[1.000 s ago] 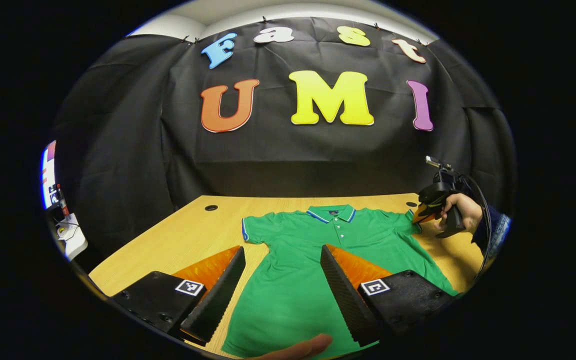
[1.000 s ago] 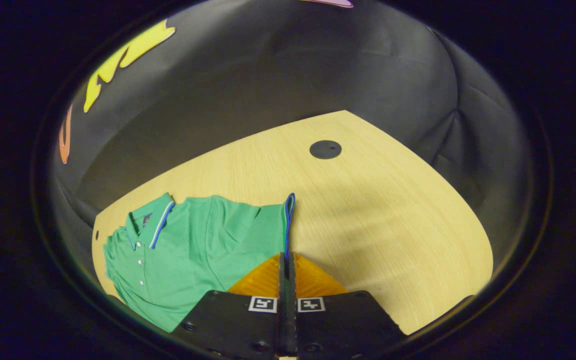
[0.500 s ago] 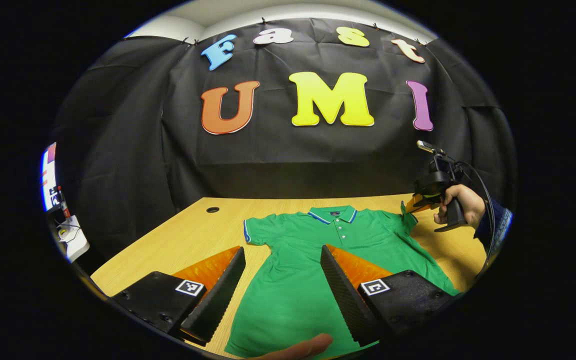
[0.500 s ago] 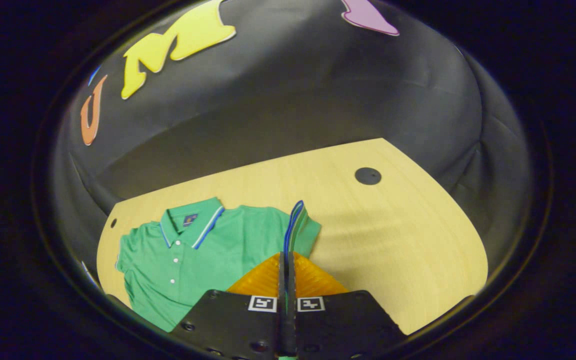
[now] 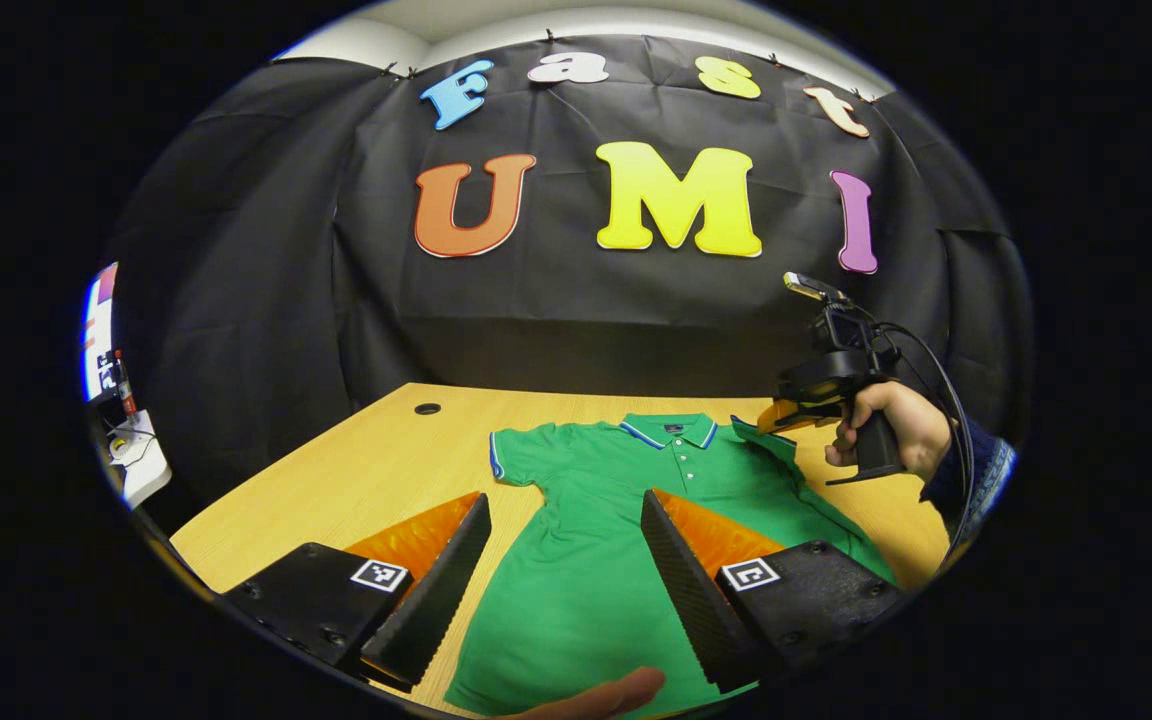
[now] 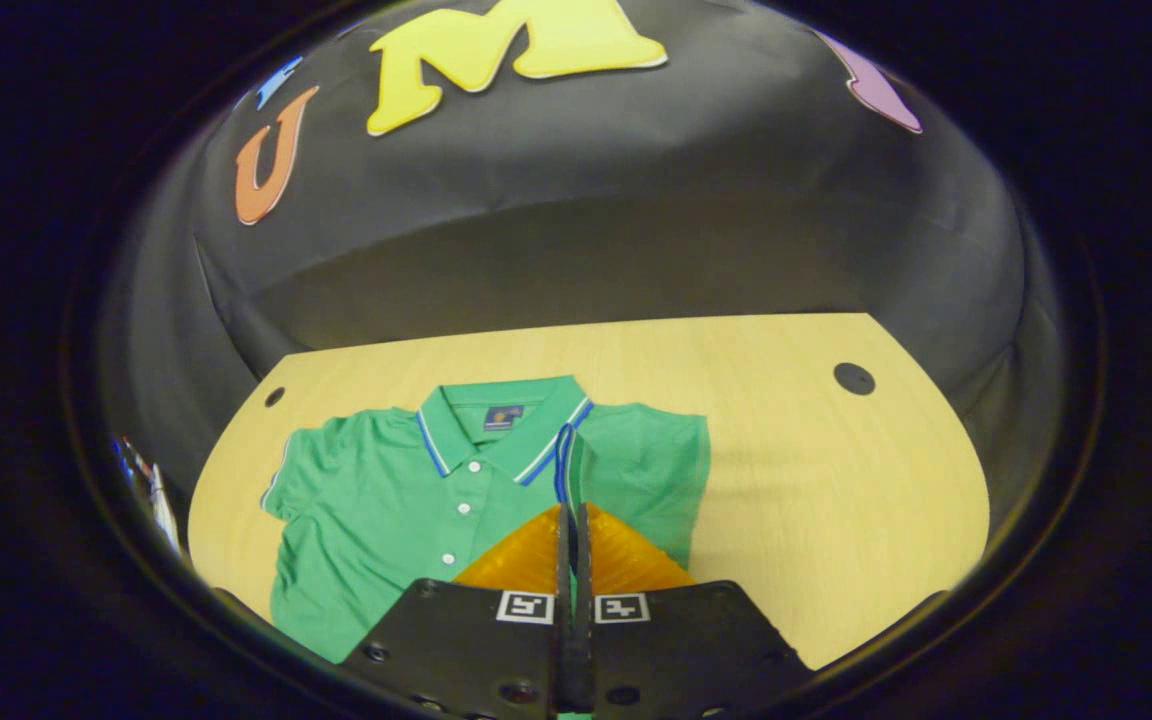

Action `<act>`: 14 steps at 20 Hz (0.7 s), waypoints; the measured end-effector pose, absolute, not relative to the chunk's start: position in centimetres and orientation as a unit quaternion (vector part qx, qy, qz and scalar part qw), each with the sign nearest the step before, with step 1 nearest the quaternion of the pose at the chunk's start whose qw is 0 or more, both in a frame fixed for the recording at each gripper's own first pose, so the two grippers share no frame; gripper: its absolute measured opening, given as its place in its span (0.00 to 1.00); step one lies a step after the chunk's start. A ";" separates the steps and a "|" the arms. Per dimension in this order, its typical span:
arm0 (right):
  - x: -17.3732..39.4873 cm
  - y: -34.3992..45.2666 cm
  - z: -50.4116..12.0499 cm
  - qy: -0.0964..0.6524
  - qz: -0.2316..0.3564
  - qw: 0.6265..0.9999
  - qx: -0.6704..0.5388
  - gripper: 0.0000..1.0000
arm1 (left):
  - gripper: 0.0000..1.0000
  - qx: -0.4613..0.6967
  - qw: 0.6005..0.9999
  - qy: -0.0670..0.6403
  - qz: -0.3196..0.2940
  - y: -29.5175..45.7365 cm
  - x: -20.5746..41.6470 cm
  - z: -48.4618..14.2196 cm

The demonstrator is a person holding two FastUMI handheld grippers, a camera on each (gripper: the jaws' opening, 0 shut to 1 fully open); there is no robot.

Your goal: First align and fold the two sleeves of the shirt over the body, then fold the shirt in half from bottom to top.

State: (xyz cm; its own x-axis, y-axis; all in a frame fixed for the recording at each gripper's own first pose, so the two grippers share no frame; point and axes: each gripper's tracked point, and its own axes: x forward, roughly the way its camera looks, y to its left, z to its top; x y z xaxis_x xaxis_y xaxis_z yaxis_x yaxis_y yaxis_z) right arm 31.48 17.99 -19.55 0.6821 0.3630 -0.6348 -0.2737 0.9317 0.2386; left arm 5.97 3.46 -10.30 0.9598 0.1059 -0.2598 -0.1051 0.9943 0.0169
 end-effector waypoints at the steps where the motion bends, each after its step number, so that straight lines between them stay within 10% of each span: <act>1: 31.3 18.9 -19.5 0.359 0.180 0.913 0.070 0.00 | 0.98 0.001 0.990 0.132 0.053 3.4 6.1 -10.3; 4: 30.8 20.4 -18.8 0.366 0.189 0.905 0.106 0.01 | 0.98 0.000 0.990 0.135 0.051 3.3 6.1 -10.5; 8: 29.5 19.2 -16.6 0.338 0.198 0.914 0.108 0.60 | 0.98 -0.012 0.989 0.136 0.057 3.7 6.4 -10.8; 12: 26.7 17.1 -13.5 0.312 0.203 0.921 0.114 0.96 | 0.98 -0.024 0.987 0.149 0.057 3.6 6.5 -11.5; 14: 25.0 16.0 -11.4 0.283 0.204 0.931 0.112 0.96 | 0.98 -0.025 0.988 0.147 0.051 3.2 6.5 -11.2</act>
